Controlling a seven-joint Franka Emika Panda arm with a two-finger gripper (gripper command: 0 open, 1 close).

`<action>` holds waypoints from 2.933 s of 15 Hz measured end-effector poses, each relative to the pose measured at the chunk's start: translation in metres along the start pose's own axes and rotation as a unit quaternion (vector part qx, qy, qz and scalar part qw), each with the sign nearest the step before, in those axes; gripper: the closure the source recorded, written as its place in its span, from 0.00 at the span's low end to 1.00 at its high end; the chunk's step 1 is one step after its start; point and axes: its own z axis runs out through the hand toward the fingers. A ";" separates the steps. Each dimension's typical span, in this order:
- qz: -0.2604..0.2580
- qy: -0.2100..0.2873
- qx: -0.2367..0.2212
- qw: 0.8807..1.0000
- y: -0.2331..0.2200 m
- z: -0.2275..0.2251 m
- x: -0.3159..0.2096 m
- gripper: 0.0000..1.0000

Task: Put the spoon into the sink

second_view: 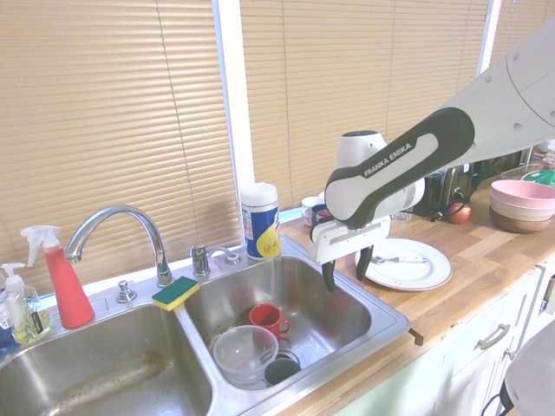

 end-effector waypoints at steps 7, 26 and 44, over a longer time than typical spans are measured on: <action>0.001 0.004 -0.003 1.000 0.005 0.004 0.008 0.00; -0.111 0.044 -0.001 0.993 0.158 0.023 0.171 0.00; -0.237 0.012 0.032 0.971 0.160 0.055 0.213 1.00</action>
